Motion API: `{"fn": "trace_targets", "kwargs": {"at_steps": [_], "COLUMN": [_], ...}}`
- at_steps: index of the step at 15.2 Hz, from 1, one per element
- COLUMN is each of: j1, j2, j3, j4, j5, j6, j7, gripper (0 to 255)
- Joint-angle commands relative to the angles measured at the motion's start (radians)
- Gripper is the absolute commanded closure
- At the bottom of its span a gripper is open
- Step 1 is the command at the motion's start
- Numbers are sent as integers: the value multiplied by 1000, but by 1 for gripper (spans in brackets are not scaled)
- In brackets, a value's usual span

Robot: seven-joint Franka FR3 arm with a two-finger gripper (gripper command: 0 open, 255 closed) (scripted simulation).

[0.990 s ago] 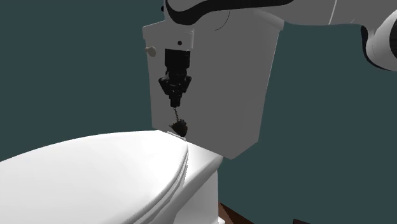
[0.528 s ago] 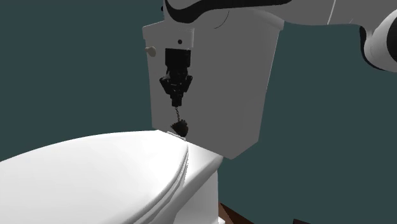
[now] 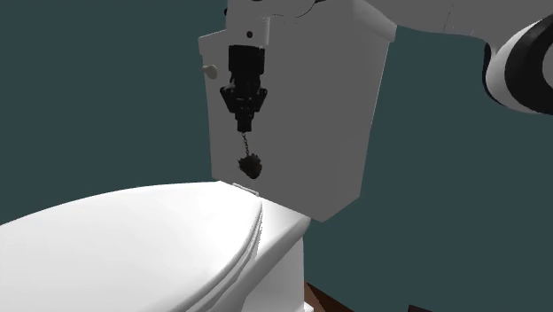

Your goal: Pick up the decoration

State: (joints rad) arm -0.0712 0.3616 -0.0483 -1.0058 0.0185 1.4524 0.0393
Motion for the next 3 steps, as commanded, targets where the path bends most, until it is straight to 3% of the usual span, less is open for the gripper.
{"fn": "trace_targets", "kwargs": {"at_steps": [1, 3], "j1": [-7, 4], "j2": [22, 25], "j3": [-21, -38], "j4": [90, 96], "j5": [-44, -37], "j6": [-36, -39], "j7": [-1, -4], "gripper": [255, 255]}}
